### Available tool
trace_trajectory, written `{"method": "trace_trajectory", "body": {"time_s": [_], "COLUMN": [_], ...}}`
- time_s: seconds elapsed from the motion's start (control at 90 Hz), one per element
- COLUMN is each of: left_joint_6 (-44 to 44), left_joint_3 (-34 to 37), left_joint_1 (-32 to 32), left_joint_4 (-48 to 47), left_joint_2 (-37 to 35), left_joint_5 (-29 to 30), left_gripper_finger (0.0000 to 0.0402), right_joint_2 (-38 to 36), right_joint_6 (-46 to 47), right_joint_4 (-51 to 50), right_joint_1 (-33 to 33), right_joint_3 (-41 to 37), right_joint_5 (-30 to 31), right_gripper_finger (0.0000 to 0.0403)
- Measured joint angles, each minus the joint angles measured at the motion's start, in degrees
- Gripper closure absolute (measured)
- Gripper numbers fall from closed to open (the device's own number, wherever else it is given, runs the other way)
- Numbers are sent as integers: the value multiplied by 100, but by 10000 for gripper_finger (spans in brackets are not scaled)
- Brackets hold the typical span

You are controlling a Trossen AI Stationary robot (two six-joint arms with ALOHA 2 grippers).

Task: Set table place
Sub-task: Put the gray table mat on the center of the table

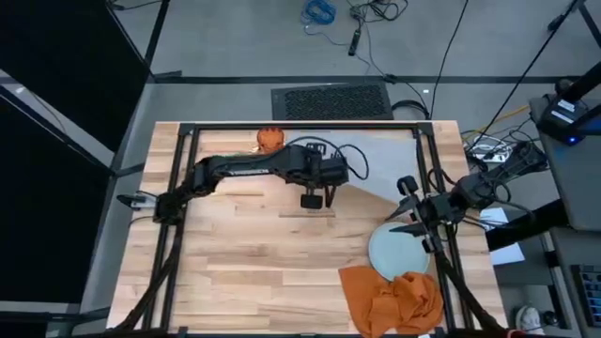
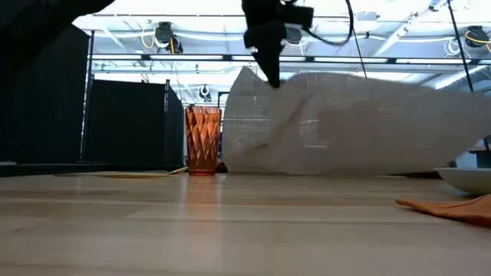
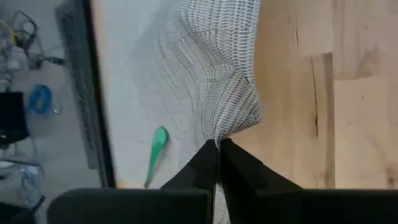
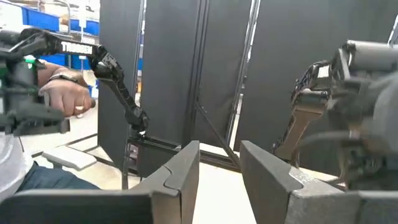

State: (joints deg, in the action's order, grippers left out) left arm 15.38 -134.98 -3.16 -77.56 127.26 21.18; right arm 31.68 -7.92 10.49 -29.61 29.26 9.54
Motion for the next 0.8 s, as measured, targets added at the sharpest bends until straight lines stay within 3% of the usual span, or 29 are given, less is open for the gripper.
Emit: {"method": "trace_trajectory", "body": {"time_s": [0.4,0.8], "left_joint_6": [-55,-307], "left_joint_3": [-1,-2], "left_joint_1": [67,467], "left_joint_4": [-268,-258], "left_joint_2": [-464,-740], "left_joint_5": [354,326], "left_gripper_finger": [402,402], "right_joint_2": [7,2], "right_joint_6": [-20,-175], "right_joint_4": [50,101], "right_joint_1": [0,4], "right_joint_3": [0,0], "right_joint_5": [98,258], "right_gripper_finger": [300,300]}}
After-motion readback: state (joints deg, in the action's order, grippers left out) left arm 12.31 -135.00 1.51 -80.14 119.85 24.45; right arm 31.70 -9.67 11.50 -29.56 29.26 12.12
